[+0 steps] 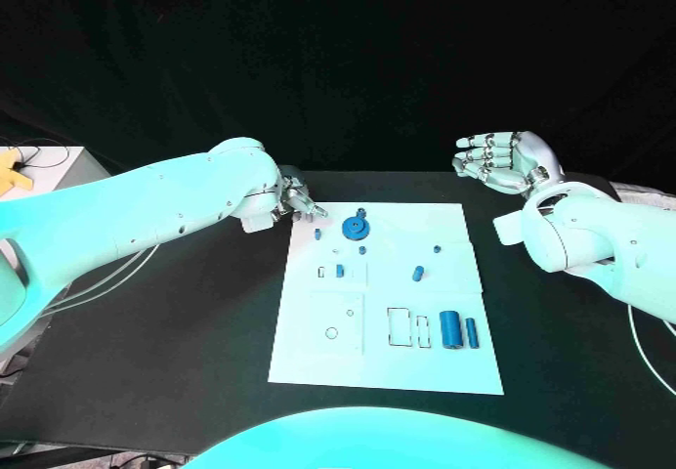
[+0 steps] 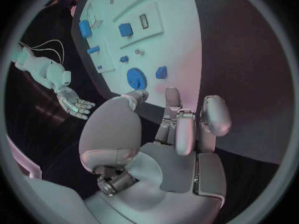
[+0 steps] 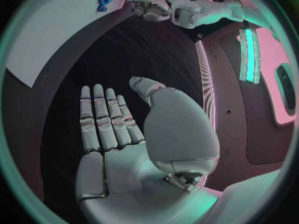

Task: Assemble the parts on the task board

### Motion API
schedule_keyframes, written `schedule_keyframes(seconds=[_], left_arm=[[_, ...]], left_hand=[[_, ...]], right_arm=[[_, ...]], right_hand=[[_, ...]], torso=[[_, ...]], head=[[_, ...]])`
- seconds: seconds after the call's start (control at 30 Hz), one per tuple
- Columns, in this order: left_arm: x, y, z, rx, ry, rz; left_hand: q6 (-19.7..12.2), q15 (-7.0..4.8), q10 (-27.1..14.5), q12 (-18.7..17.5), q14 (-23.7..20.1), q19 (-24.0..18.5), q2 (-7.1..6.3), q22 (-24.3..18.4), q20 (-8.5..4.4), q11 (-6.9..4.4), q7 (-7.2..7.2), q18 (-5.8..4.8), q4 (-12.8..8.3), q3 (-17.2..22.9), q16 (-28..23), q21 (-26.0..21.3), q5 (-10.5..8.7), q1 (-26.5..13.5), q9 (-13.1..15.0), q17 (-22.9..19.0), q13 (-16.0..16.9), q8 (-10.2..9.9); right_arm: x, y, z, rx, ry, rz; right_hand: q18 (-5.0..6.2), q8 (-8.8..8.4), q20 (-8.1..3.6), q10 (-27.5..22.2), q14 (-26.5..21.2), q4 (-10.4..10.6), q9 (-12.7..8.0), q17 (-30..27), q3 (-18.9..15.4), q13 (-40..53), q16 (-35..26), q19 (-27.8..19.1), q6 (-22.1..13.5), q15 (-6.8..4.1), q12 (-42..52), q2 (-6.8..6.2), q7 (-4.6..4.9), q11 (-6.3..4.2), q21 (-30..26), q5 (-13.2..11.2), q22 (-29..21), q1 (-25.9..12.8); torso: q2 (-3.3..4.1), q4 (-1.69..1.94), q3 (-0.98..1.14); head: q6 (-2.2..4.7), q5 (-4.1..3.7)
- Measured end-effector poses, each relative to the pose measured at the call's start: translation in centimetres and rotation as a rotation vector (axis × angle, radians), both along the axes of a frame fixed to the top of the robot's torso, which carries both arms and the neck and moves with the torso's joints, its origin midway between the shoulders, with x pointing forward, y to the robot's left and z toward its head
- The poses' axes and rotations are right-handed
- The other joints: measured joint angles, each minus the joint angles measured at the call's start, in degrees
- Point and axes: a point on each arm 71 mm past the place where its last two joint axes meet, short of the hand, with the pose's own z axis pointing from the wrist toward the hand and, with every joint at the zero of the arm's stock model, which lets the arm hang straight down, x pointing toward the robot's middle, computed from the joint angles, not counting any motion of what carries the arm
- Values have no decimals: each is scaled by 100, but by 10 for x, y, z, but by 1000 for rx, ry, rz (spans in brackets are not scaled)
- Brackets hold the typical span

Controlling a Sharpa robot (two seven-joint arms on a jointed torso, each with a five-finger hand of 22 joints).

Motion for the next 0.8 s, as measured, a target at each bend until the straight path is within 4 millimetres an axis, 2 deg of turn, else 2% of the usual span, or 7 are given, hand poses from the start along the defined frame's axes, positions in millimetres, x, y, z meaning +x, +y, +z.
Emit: schedule_keyframes(seconds=[0.27, 0.47, 0.8], left_arm=[[2, 4, -6, 15, 18, 7], [1, 2, -6, 14, 28, -2], [-2, -2, -7, 17, 53, -29]], left_hand=[[0, 20, -21, -17, -21, 0, 0, 0, 0, 21, 0, 0, 15, -96, 0, 0, 0, 0, -96, 0, -38, -90], [73, 20, -21, -17, -21, 0, 0, 7, 0, 21, -8, 0, 15, -174, 0, 0, -100, 0, -175, 0, -13, -102], [259, 20, -21, -17, -21, 0, 0, 14, 0, 21, -55, 0, -1, -190, 1, 0, -123, 0, -220, 0, 1, -102]], right_arm=[[-1, -1, 0, 0, 0, 0], [-1, 0, 0, 1, 0, 0], [0, 0, 0, 1, 0, 0]], right_hand=[[0, 0, 0, 0, 0, 0, 0, 0, 0, 0, 0, 0, 0, 0, 0, 0, 0, 0, 0, 0, 0, 0], [0, 0, 0, 0, 0, 0, 0, 1, 0, 0, 0, 0, 0, 0, 0, 0, 0, 0, 0, 0, 0, 0], [1, 0, 0, 0, 0, 0, 0, 1, 0, 0, 0, 0, 0, 0, 0, 0, 0, 0, 0, 0, 0, 0]], torso=[[20, -3, -14], [20, -1, -14], [14, -7, -5]], head=[[-6, 6], [-36, 4], [-53, 9]])
